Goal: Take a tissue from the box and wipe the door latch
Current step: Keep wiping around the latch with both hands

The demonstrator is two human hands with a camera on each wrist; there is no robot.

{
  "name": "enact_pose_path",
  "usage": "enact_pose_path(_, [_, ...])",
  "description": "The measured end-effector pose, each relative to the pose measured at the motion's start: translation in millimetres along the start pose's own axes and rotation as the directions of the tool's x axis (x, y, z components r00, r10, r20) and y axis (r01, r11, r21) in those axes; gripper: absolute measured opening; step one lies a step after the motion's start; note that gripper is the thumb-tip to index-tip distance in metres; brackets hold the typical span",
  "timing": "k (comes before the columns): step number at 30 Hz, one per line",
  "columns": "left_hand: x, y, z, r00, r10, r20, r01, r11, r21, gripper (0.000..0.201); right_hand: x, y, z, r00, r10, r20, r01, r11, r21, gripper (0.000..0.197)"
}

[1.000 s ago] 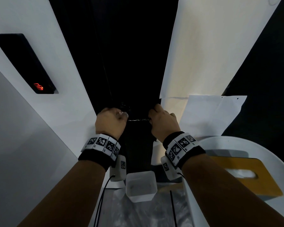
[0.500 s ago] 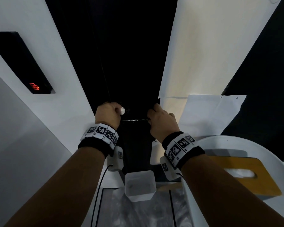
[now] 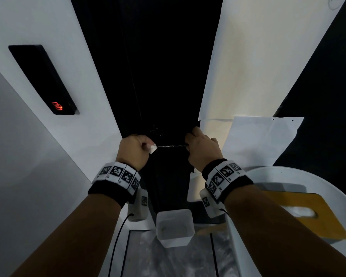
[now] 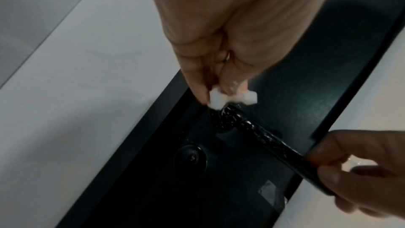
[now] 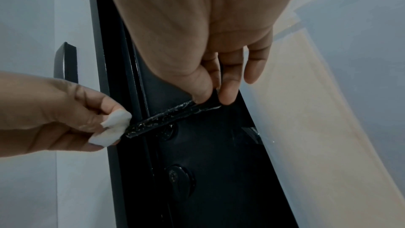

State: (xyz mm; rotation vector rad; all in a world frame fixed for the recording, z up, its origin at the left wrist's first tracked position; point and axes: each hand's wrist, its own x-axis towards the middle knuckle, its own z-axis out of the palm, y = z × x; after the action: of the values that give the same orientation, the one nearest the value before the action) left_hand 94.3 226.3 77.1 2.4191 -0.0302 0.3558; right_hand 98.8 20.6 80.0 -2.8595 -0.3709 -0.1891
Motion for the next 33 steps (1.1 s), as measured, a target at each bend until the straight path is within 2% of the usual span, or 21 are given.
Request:
enact_pose_path(2, [-6,-3,1,0.998,-0.041,-0.039,0.040,0.999,-0.036,0.020,0,0,1,1.000,0.002,0.002,-0.002,1.000,0.004,0.026])
enact_pose_path(6, [-4,-3,7,0.972,-0.129,-0.197,0.102,0.984,-0.144,0.017,0,0,1,1.000,-0.002,-0.007,0.002,1.000,0.008,0.026])
enact_pose_path(11, [12,4,15,0.935,-0.267,-0.233,0.219,0.952,-0.213,0.018,-1,1,1,1.000,-0.003,-0.016,0.004,1.000,0.016,0.025])
enact_pose_path(13, [16,9,21,0.928,-0.307,-0.213,0.261,0.940,-0.218,0.019,-1,1,1,1.000,-0.006,-0.017,0.007,1.000,0.022,0.026])
enact_pose_path(15, [19,13,25,0.899,-0.386,-0.208,0.326,0.905,-0.272,0.020,0,1,1,1.000,-0.009,-0.012,0.009,1.000,0.026,0.027])
enact_pose_path(17, [20,15,23,0.859,-0.493,-0.139,0.397,0.812,-0.428,0.022,1,1,1,1.000,-0.011,-0.012,0.011,1.000,0.025,0.028])
enact_pose_path(19, [17,11,19,0.851,-0.525,-0.018,0.426,0.711,-0.559,0.031,0,2,1,1.000,-0.013,-0.011,0.013,1.000,0.025,0.028])
enact_pose_path(20, [14,9,18,0.869,-0.494,0.008,0.423,0.736,-0.528,0.039,0,2,1,1.000,-0.014,-0.011,0.014,1.000,0.022,0.029])
enact_pose_path(22, [-1,9,17,0.915,-0.400,0.041,0.393,0.868,-0.305,0.046,0,2,1,1.000,-0.016,-0.012,0.016,1.000,0.017,0.028])
enact_pose_path(24, [2,-4,17,0.865,-0.480,0.148,0.496,0.770,-0.401,0.045,0,1,0,1.000,-0.015,-0.009,0.015,1.000,0.012,0.027])
enact_pose_path(26, [-5,-6,16,0.919,-0.355,0.171,0.391,0.774,-0.498,0.039,1,1,0,1.000,-0.014,-0.003,0.014,1.000,0.012,0.027])
enact_pose_path(27, [-10,-10,19,0.963,-0.242,0.121,0.270,0.840,-0.471,0.039,2,1,0,1.000,-0.013,0.000,0.013,1.000,0.014,0.027])
enact_pose_path(28, [-12,-12,22,0.960,-0.273,0.069,0.270,0.828,-0.491,0.032,1,1,0,1.000,-0.010,0.003,0.010,1.000,0.016,0.027])
enact_pose_path(29, [-13,-13,23,0.955,-0.296,-0.034,0.248,0.854,-0.456,0.022,1,1,0,1.000,-0.008,0.004,0.008,1.000,0.016,0.026])
enact_pose_path(30, [-14,-11,21,0.931,-0.354,-0.093,0.278,0.850,-0.447,0.016,1,1,0,1.000,-0.007,0.003,0.007,1.000,0.013,0.026])
enact_pose_path(31, [-13,-9,20,0.920,-0.362,-0.147,0.279,0.872,-0.403,0.015,1,1,0,1.000,-0.006,0.002,0.006,1.000,0.010,0.026])
enact_pose_path(33, [-9,0,15,0.946,-0.198,-0.257,0.158,0.974,-0.165,0.016,1,0,0,1.000,-0.003,-0.001,0.003,1.000,0.009,0.027])
